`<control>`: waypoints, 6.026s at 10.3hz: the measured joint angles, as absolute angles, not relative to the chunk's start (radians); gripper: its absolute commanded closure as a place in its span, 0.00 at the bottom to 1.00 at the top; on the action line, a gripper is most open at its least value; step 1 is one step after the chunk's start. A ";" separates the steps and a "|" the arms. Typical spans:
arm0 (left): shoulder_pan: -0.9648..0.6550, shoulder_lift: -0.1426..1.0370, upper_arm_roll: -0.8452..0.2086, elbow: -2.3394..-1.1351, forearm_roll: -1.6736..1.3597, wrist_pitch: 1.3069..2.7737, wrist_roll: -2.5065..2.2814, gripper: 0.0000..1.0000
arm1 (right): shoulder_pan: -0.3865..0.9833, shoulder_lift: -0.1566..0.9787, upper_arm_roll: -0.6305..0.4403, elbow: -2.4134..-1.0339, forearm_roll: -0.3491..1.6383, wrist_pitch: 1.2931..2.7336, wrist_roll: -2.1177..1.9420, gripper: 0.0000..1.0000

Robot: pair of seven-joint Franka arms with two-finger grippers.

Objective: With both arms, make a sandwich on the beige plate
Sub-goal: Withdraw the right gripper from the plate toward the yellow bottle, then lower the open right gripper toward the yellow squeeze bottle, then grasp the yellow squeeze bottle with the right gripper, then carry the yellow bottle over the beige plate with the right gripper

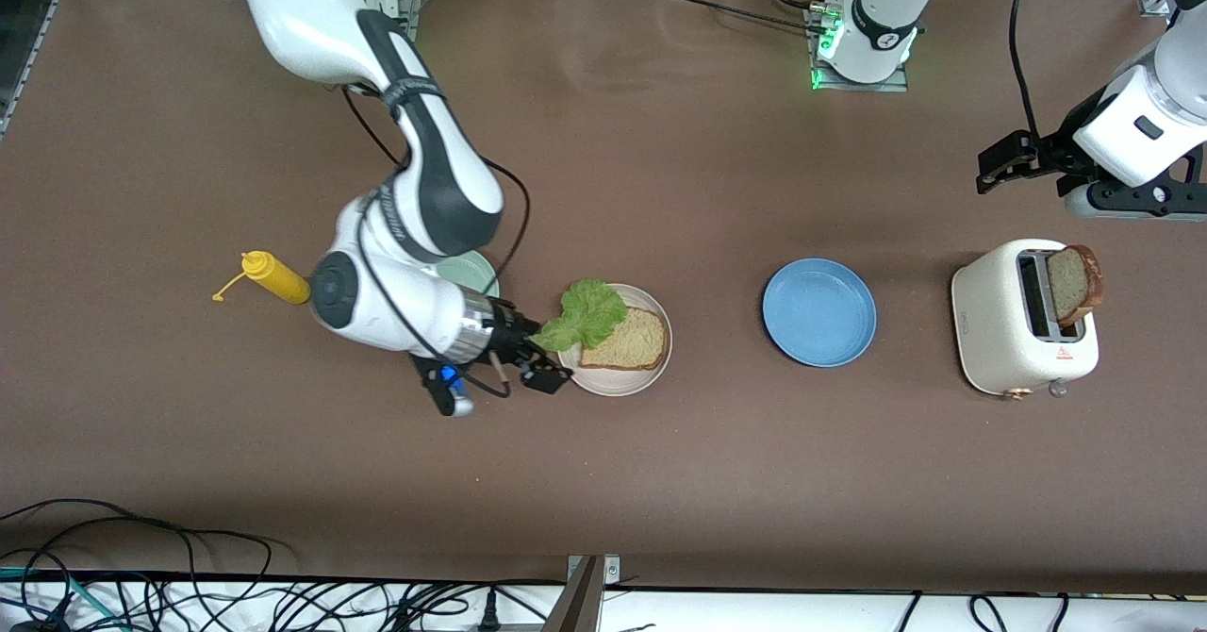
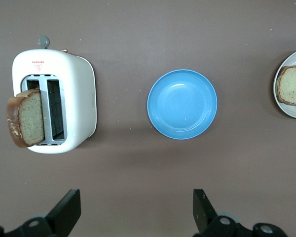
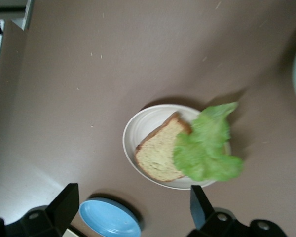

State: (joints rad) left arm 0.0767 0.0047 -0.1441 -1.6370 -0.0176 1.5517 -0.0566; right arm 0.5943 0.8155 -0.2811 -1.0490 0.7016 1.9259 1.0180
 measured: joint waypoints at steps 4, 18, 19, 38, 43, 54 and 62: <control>0.077 0.005 -0.144 -1.636 -0.018 1.552 -0.057 0.00 | 0.590 0.736 -0.458 -1.048 0.582 1.634 0.686 0.00; 0.077 0.006 -0.144 -1.634 -0.018 1.552 -0.057 0.00 | 0.571 0.621 -1.114 -1.475 0.497 1.380 -0.890 0.00; 0.077 0.006 -0.144 -1.634 -0.018 1.552 -0.057 0.00 | 0.571 0.603 -1.118 -1.545 0.502 1.446 -0.992 0.00; 0.077 0.007 -0.145 -1.628 -0.018 1.552 -0.057 0.00 | 0.234 0.653 -0.803 -2.074 1.213 1.655 -2.426 0.00; 0.077 0.007 -0.145 -1.628 -0.018 1.552 -0.057 0.00 | 0.236 0.693 -0.745 -2.052 1.293 1.655 -2.492 0.06; 0.077 0.007 -0.144 -1.628 -0.018 1.552 -0.057 0.00 | 0.259 0.725 -0.713 -1.911 1.312 1.655 -2.467 1.00; 0.077 0.007 -0.144 -1.627 -0.018 1.552 -0.057 0.00 | 0.784 0.720 -1.010 -1.783 1.225 1.769 -2.052 1.00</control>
